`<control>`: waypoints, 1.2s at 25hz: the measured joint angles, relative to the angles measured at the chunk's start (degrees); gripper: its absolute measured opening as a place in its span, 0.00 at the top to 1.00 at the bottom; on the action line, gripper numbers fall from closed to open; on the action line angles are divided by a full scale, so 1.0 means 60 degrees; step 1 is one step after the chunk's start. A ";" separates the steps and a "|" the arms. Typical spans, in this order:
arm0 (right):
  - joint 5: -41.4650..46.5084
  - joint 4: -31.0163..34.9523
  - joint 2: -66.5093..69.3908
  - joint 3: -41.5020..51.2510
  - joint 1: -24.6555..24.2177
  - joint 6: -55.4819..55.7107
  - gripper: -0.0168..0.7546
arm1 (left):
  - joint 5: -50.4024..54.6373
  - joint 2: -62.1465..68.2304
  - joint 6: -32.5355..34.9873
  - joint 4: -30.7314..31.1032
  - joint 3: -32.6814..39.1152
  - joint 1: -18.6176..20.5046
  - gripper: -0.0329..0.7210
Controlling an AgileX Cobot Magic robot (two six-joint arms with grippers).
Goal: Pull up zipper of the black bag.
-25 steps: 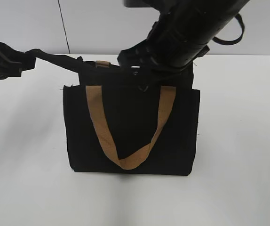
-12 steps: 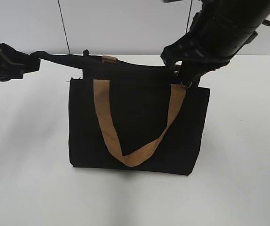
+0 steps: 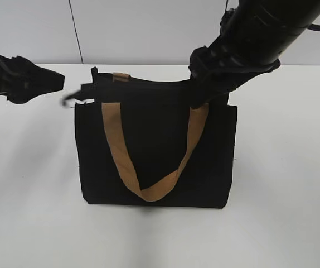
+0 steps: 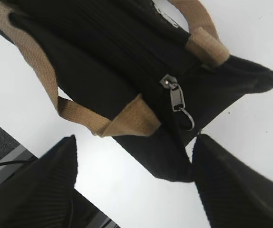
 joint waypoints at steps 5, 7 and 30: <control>0.0522 -0.0464 -0.0427 0.0000 0.0000 -0.0059 0.22 | 0.0240 -0.0536 -0.0818 0.0000 0.0000 -0.0286 0.26; 0.0727 -0.0722 -0.0764 0.0000 0.0000 -0.0062 0.22 | 0.1059 -0.1037 -0.1038 0.0000 0.0000 -0.0826 0.28; 0.1759 -0.0852 -0.5303 0.2869 0.0000 -0.0785 0.22 | 1.2424 -0.2626 1.3271 -1.4364 -0.1118 -0.6060 0.25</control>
